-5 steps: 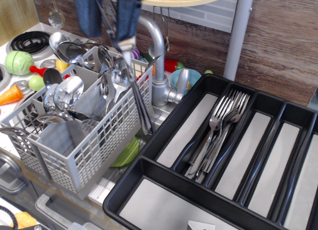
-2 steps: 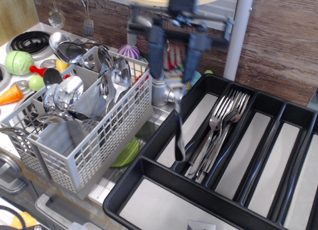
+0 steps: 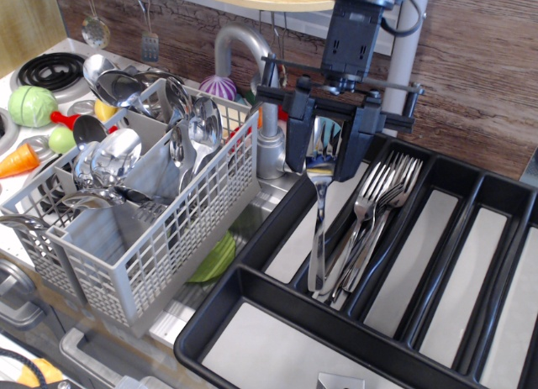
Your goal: Put fork from basket to tray
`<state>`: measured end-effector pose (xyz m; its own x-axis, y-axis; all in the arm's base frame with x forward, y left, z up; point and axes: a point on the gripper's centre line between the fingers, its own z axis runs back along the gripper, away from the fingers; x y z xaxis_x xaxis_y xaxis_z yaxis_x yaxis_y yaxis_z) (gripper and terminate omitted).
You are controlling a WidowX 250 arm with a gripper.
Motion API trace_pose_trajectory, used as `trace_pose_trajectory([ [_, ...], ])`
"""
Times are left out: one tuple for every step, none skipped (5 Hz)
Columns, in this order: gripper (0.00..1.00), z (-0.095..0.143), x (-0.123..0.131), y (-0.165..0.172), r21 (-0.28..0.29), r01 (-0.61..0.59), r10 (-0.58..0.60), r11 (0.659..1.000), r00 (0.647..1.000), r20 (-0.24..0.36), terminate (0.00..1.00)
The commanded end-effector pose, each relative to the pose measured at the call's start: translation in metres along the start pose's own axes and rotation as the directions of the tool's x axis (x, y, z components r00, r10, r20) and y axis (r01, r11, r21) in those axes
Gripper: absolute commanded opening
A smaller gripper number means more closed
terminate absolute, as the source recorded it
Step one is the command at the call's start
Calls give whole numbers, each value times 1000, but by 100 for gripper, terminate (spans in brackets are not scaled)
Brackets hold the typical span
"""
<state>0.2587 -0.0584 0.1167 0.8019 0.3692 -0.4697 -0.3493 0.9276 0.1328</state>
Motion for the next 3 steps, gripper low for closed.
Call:
trace_pose_trajectory([
  [0, 11, 10, -10, -56, -3, 7, 998, 997, 71, 0],
  [0, 7, 21, -12, -67, -4, 7, 998, 999, 49, 0],
  [0, 2, 30, -14, -69, -25, 25, 997, 1000, 5, 100],
])
